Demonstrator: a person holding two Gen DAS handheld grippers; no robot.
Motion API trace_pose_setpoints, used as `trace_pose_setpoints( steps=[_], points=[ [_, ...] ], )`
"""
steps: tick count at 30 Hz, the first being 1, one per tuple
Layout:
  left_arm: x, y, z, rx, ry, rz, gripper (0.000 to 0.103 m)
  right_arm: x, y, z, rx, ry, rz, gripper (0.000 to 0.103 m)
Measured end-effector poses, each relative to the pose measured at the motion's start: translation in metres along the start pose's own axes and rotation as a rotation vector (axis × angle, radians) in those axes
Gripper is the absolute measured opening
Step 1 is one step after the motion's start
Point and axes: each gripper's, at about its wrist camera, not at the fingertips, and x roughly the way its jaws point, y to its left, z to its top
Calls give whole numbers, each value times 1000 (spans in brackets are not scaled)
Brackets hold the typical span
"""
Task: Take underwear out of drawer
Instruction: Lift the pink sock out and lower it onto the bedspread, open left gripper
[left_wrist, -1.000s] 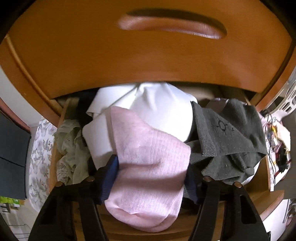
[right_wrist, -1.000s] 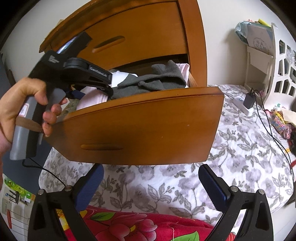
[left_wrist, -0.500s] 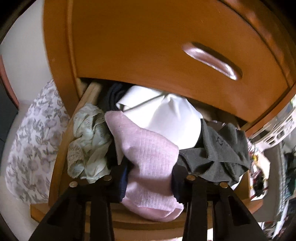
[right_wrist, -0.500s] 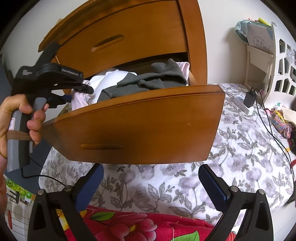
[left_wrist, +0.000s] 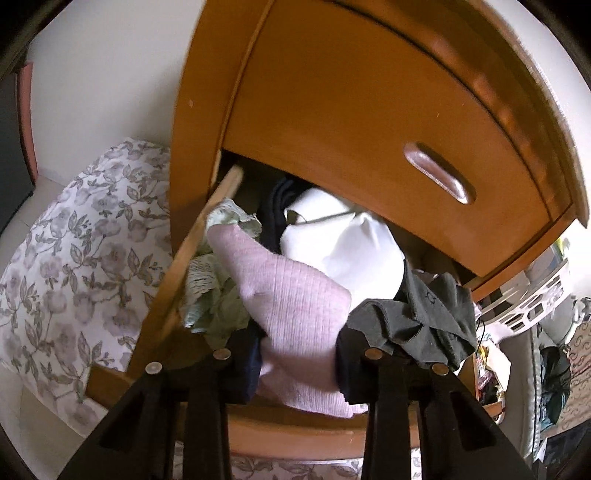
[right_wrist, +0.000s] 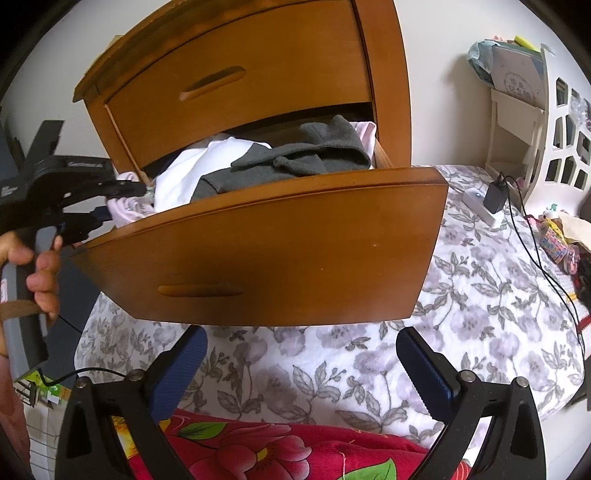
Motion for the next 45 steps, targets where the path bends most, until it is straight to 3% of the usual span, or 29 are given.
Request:
trace_pose_setpoints(
  steps=[9, 18, 31, 39, 45],
  points=[
    [-23, -10, -2, 34, -132, -21, 32, 0, 1, -1, -9, 3, -17, 103],
    [-96, -14, 4, 92, -303, -18, 32, 0, 4, -1, -25, 3, -39, 103],
    [-172, 5, -27, 43, -379, -46, 32, -1, 10, -1, -57, 4, -79, 103],
    [-162, 0, -53, 68, -308, -66, 32, -2, 12, -1, -71, 2, -93, 103],
    [-111, -13, -81, 94, -131, -101, 32, -2, 13, -1, -75, -1, -97, 103]
  ],
)
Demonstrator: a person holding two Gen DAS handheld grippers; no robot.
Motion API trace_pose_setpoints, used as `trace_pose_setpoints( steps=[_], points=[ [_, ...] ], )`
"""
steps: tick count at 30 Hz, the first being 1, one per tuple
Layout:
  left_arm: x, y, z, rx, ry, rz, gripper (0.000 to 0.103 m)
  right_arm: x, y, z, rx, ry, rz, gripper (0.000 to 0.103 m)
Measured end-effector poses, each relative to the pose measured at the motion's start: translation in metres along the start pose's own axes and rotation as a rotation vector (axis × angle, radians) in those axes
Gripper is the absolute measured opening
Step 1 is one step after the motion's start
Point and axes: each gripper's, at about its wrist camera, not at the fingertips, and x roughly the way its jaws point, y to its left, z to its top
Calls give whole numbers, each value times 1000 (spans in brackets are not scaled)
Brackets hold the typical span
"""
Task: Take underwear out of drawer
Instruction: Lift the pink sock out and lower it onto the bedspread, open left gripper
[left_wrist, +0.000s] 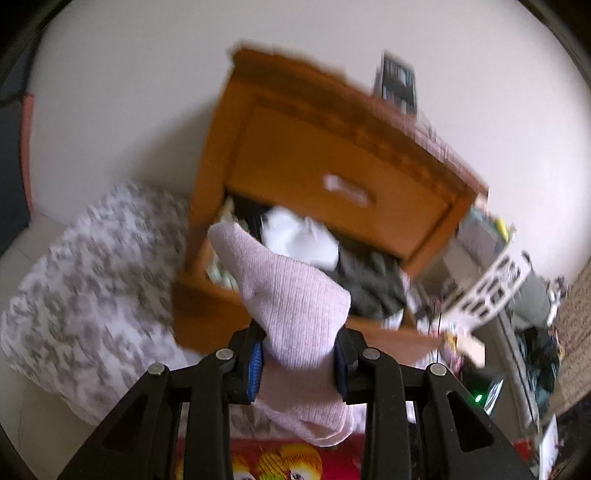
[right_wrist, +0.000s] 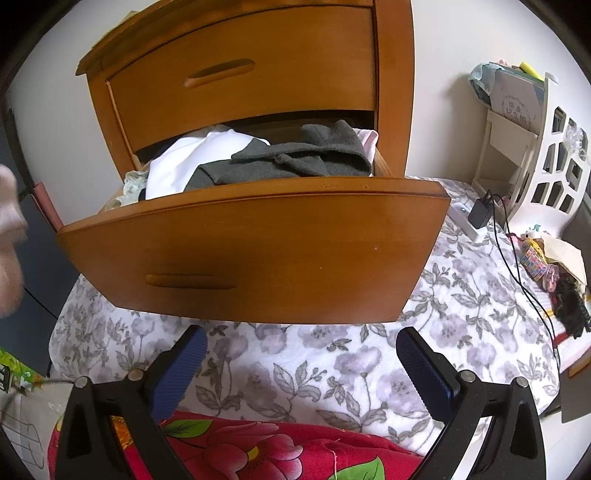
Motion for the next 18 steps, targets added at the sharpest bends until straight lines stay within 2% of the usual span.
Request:
trace_pose_setpoints(
  steps=[5, 11, 18],
  points=[
    [41, -7, -23, 18, 121, 11, 32, 0, 0, 0, 2, 2, 3, 103],
    [75, -5, -41, 34, 198, 83, 33, 1, -1, 0, 5, 3, 6, 103],
    [111, 3, -52, 26, 289, 126, 33, 2, -1, 0, 7, 10, 13, 103]
  ],
)
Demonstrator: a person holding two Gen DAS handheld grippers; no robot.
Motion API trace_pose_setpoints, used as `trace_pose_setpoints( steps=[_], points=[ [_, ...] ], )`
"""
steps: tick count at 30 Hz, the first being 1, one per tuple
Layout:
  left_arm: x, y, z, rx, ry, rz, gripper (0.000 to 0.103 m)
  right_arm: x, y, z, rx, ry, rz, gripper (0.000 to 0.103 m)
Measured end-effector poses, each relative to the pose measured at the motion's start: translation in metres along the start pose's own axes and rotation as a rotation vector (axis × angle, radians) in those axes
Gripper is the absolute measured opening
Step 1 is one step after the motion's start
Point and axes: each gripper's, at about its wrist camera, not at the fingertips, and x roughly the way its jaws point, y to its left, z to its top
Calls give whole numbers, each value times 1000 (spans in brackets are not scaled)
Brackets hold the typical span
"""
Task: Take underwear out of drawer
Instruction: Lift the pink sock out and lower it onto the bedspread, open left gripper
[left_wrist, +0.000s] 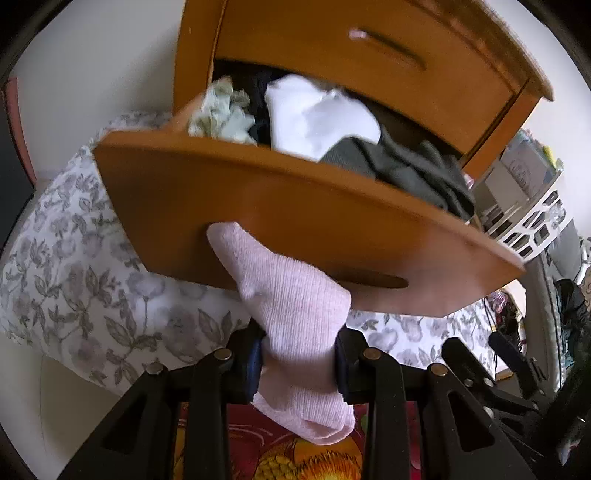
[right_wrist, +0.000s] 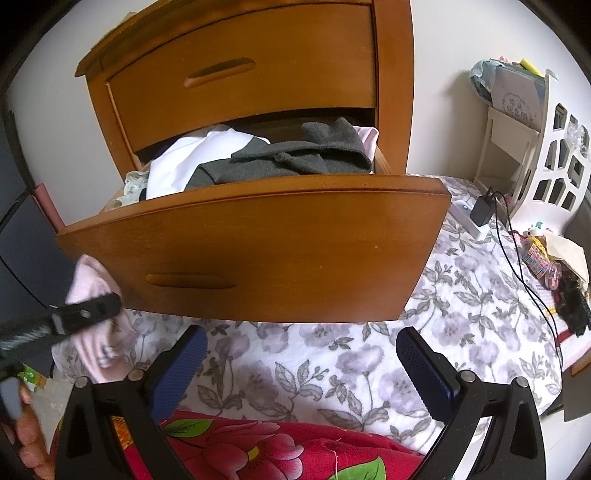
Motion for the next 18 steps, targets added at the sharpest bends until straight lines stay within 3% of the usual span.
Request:
trace_pose_setpoints(
  steps=[7, 10, 12, 14, 18],
  points=[
    [15, -1, -1, 10, 25, 11, 35, 2, 0, 0, 1, 5, 2, 103],
    [16, 1, -1, -2, 32, 18, 44, 2, 0, 0, 0, 6, 1, 103],
    [16, -1, -1, -6, 35, 26, 59, 2, 0, 0, 1, 7, 1, 103],
    [15, -1, -1, -5, 35, 30, 66, 2, -1, 0, 2, 7, 2, 103],
    [14, -1, -1, -1, 36, 41, 70, 2, -1, 0, 2, 7, 2, 103]
  ],
)
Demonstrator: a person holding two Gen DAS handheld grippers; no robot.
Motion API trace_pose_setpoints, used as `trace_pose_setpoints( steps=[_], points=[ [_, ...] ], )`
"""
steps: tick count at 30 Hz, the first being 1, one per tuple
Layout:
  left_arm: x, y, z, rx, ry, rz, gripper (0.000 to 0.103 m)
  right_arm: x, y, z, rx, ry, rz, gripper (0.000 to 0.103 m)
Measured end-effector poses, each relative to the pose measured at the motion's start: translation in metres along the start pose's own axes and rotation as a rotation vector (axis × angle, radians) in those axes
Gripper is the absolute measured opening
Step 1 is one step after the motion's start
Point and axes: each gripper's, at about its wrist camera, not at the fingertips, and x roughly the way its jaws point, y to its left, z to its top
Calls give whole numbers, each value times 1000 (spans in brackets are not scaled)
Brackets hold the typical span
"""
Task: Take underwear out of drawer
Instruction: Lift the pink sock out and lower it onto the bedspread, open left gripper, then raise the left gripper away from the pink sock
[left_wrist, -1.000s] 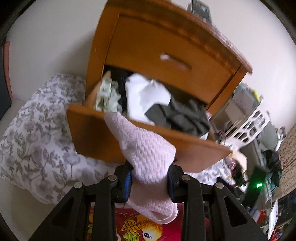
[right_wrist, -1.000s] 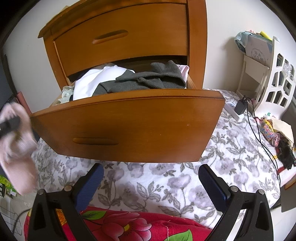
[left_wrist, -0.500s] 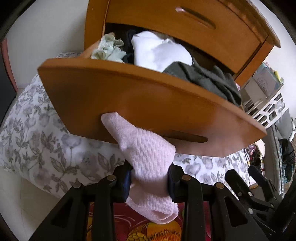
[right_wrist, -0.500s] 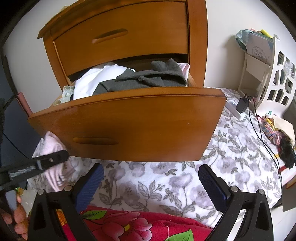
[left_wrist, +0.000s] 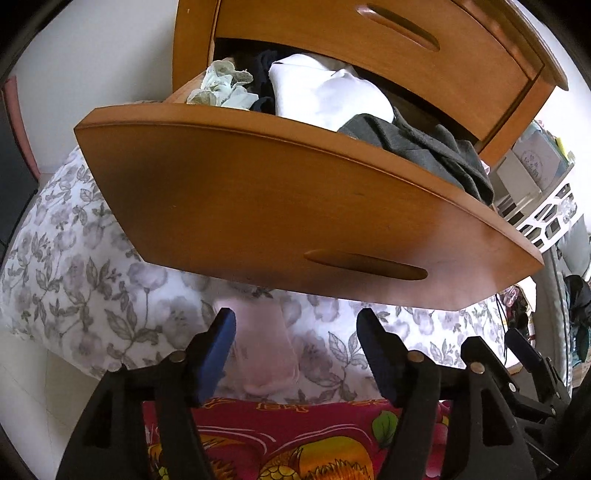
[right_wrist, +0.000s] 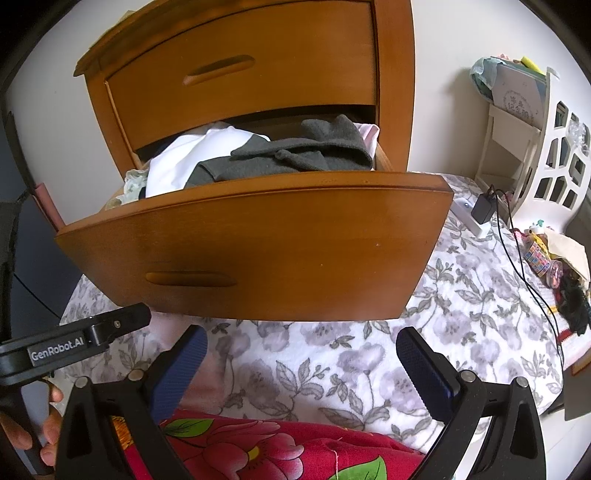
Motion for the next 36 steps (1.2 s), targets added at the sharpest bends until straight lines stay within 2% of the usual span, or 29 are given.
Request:
trace_pose_setpoints(
  steps=[6, 7, 9, 10, 15, 21, 24, 32, 36],
  points=[
    [0, 4, 0, -10, 5, 36, 76, 0, 0, 0, 0, 1, 1, 103],
    [0, 4, 0, -9, 5, 47, 78, 0, 0, 0, 0, 1, 1, 103],
    [-1, 5, 0, -4, -4, 67, 92, 0, 0, 0, 0, 1, 1, 103],
    [-2, 5, 1, -1, -13, 75, 94, 0, 0, 0, 0, 1, 1, 103],
    [-8, 5, 1, 17, -52, 92, 95, 0, 0, 0, 0, 1, 1, 103],
    [-16, 7, 3, 9, -79, 70, 96, 0, -1, 0, 0, 1, 2, 103],
    [-27, 8, 5, 3, -117, 51, 101, 1, 0, 0, 1, 2, 2, 103],
    [-57, 15, 13, -22, -234, 6, 101, 1, 0, 0, 1, 4, 2, 103],
    [-66, 16, 15, -11, -289, 14, 101, 1, 0, -1, 2, 3, 2, 103]
  ],
)
